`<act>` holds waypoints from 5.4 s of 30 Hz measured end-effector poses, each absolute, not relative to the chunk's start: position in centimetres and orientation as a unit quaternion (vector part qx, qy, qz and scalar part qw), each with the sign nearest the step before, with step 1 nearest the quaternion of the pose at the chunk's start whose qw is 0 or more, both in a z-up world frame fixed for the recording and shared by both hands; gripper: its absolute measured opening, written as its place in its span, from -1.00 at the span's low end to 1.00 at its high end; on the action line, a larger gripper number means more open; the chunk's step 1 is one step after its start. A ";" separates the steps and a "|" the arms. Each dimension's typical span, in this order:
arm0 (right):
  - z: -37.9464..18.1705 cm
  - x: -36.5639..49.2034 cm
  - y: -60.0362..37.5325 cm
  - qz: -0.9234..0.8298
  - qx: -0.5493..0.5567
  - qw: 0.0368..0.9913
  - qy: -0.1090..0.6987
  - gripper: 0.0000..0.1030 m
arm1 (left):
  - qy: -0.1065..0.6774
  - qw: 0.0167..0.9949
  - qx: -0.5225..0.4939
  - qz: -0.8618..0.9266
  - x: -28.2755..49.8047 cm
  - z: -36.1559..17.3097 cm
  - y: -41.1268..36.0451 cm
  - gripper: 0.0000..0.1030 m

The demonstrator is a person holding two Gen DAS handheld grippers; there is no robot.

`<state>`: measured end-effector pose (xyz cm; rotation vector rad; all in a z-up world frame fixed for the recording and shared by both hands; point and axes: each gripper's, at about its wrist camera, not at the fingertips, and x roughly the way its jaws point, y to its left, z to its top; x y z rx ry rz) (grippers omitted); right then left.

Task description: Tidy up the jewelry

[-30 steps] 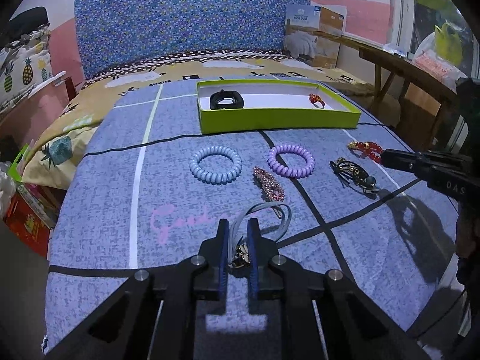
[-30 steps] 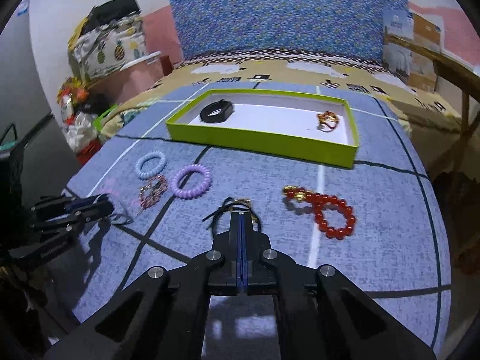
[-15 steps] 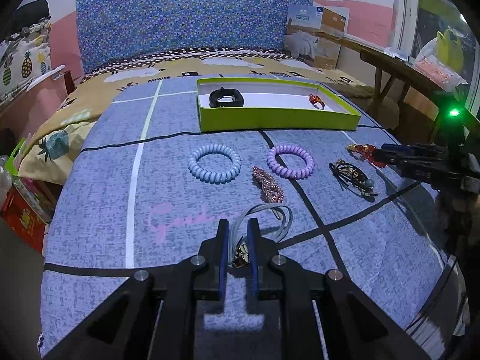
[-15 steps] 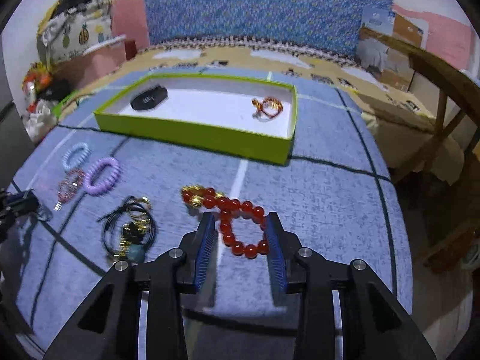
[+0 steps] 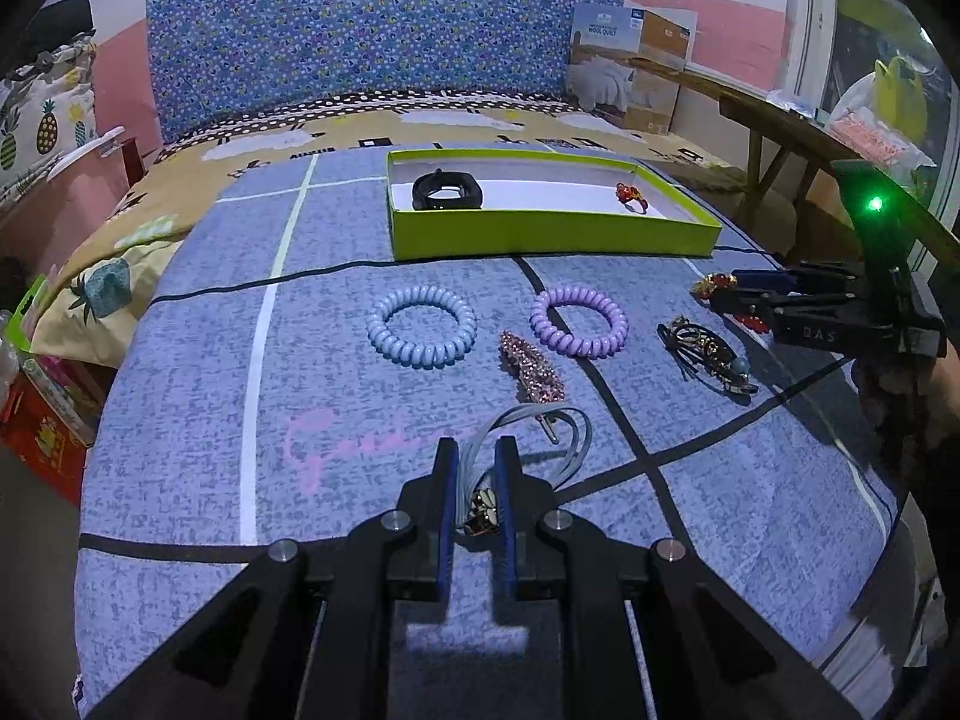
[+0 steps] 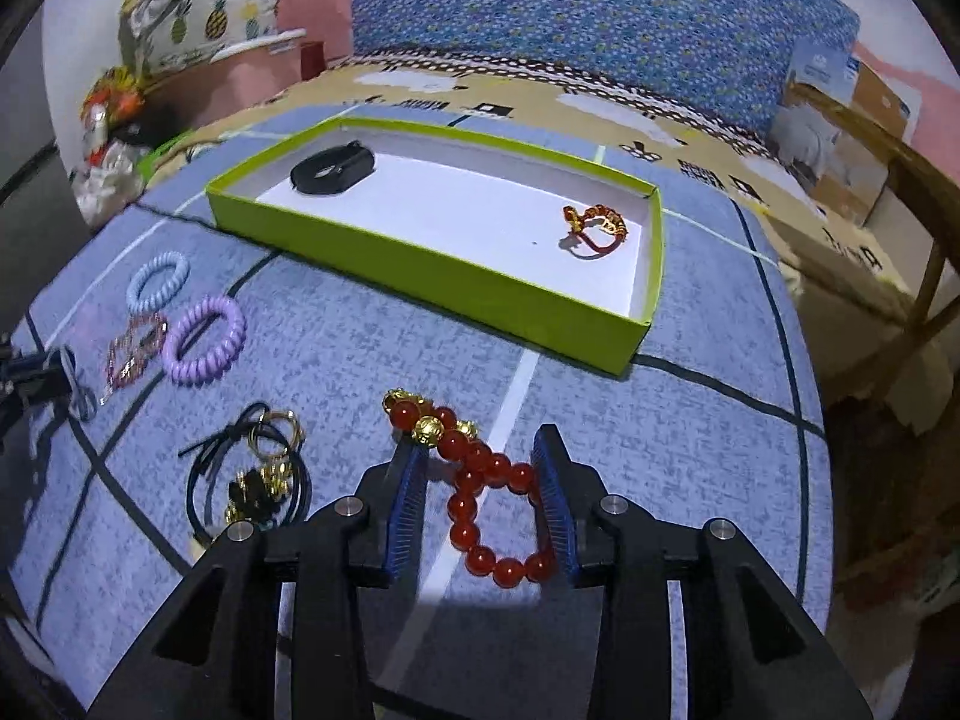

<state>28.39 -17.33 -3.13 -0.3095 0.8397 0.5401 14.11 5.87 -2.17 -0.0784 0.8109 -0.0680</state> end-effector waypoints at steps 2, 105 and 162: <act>-2.9 28.2 -17.4 0.255 -0.142 0.870 0.398 -0.81 | 0.394 0.918 -0.039 -0.034 14.2 -2.1 5.9 -0.76; 3.7 22.8 -20.2 0.253 -0.005 0.908 0.333 -0.55 | 0.329 0.941 -0.060 -0.054 18.8 2.8 7.5 -0.43; -2.4 19.0 -11.7 0.304 -0.164 0.866 0.362 -0.95 | 0.420 0.903 -0.070 -0.045 18.6 -2.7 4.6 -0.48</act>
